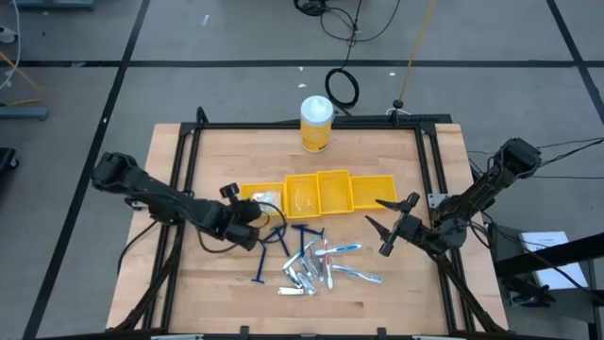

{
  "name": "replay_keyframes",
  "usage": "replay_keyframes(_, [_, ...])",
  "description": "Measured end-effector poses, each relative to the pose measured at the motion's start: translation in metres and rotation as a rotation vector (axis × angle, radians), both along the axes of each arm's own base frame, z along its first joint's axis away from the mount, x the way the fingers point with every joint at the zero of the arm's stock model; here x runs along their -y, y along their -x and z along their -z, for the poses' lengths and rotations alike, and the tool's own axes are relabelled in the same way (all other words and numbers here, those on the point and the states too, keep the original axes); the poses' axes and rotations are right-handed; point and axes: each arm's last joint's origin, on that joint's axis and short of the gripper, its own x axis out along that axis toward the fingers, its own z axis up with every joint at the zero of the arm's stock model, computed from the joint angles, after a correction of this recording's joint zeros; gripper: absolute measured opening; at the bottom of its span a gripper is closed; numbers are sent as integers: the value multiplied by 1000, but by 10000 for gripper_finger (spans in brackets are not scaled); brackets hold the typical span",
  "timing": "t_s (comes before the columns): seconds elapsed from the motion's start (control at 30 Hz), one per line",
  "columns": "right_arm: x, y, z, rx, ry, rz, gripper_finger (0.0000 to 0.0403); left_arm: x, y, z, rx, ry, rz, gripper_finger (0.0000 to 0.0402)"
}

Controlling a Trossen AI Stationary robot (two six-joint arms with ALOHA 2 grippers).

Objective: Pick & Place Travel size toiletries
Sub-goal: Put the vanity pack into the left yellow bin

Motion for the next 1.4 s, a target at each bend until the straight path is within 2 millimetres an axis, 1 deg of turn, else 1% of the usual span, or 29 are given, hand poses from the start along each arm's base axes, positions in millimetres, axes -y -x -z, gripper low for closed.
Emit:
replay_keyframes(0.17, [0,0,0,-2,1,0,226,-1,-6,13,-72,32,-1,7])
replay_keyframes(0.27, [0,0,0,-3,2,0,226,-2,-6,14,-65,42,-26,11])
replay_keyframes(0.33, [0,0,1,-4,3,0,226,-3,-7,14,-55,49,-47,26])
replay_keyframes(0.43, [0,0,1,-5,4,0,226,-5,-6,14,-53,45,-70,65])
replay_keyframes(0.6, [0,0,1,-10,9,0,223,-14,-4,13,-30,8,-166,153])
replay_keyframes(0.67, [0,0,1,-10,9,0,222,-17,-5,13,-30,6,-178,184])
replay_keyframes(0.73, [0,0,1,-10,9,0,222,-19,-5,13,-47,-9,-167,210])
replay_keyframes(0.83, [0,0,1,-10,9,0,222,-25,-6,12,-42,-47,-183,235])
replay_keyframes(0.97, [0,0,1,-10,9,0,222,-32,-5,12,-81,-68,-176,249])
replay_keyframes(1.1, [0,0,1,-10,9,-1,222,-37,3,12,-168,-96,-194,250])
replay_keyframes(1.23, [0,0,1,-11,10,-1,222,-40,7,11,-199,-107,-222,250])
replay_keyframes(1.4, [0,0,2,-20,18,-1,222,-42,7,11,-190,-108,-249,250])
